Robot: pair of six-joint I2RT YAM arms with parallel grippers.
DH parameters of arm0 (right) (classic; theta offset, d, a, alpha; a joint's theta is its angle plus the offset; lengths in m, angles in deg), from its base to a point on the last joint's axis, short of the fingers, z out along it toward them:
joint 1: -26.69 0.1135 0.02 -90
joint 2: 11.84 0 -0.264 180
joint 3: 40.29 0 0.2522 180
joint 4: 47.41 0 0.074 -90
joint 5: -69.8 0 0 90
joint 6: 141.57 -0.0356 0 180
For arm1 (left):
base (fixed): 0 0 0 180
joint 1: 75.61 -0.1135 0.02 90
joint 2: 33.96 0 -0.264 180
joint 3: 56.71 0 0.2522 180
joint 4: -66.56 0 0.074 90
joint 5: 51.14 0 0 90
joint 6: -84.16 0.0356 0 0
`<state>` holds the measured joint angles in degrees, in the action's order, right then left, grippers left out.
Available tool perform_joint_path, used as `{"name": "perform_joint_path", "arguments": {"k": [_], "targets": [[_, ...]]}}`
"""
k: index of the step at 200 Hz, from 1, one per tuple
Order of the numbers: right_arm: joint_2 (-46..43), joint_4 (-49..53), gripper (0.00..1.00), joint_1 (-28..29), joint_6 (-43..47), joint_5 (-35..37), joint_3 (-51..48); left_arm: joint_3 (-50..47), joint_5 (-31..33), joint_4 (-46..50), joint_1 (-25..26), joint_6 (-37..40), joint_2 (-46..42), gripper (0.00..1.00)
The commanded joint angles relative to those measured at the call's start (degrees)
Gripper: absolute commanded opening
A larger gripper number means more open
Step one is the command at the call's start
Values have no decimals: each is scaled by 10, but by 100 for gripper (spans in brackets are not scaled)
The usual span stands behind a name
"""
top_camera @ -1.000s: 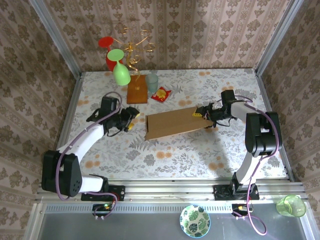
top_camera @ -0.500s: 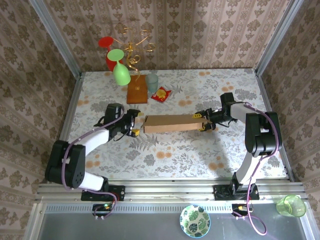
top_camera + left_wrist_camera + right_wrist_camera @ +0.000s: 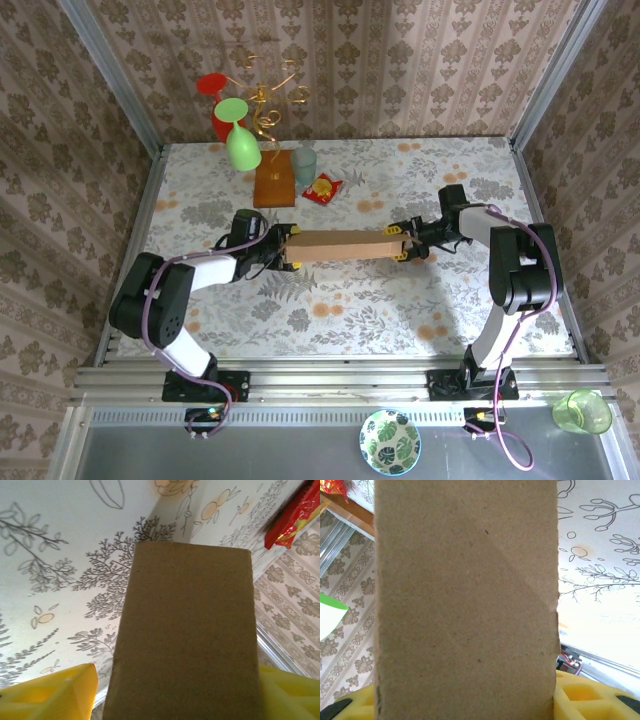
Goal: Fold the paper box
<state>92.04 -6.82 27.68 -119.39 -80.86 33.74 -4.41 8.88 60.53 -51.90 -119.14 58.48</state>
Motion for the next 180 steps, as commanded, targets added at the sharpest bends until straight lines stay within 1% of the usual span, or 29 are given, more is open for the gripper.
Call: {"name": "perform_joint_path", "arguments": {"k": [1,16,24,38,45,56,68,78,91,110,119,126,137,152,167,180], "targets": [[17,-2,39,18,-40,-16,-10,2,-6,-38,21,-42,8,61],[17,2,39,18,-40,-10,-8,-7,-1,-41,21,-53,3,51],[16,2,42,18,-40,-7,-8,-10,3,-41,20,-57,-1,46],[13,12,51,17,-32,-1,-1,-13,8,-27,20,-65,-12,38],[10,16,58,17,-28,2,6,-12,9,-9,20,-68,-21,34],[3,36,66,14,-7,13,22,-8,10,36,21,-70,-39,31],[-8,88,73,10,29,32,51,-3,10,98,20,-69,-63,26],[-20,127,78,5,64,51,80,2,9,152,14,-73,-84,25],[-38,169,81,1,104,82,116,8,5,216,0,-72,-108,25],[-70,196,86,-2,142,121,151,16,4,273,-27,-52,-133,26],[-87,197,87,-3,154,138,159,16,-2,277,-40,-44,-137,26],[-100,193,87,-4,161,150,163,20,-15,301,-49,-38,-139,25],[-117,183,87,-5,168,165,164,25,-17,329,-63,-22,-144,24],[-139,161,84,-5,184,183,162,29,-20,360,-74,-10,-150,24],[-168,142,69,2,228,216,161,32,-27,388,-81,-10,-153,24],[-194,151,54,18,310,267,168,38,-25,426,-86,-5,-157,24]]}}
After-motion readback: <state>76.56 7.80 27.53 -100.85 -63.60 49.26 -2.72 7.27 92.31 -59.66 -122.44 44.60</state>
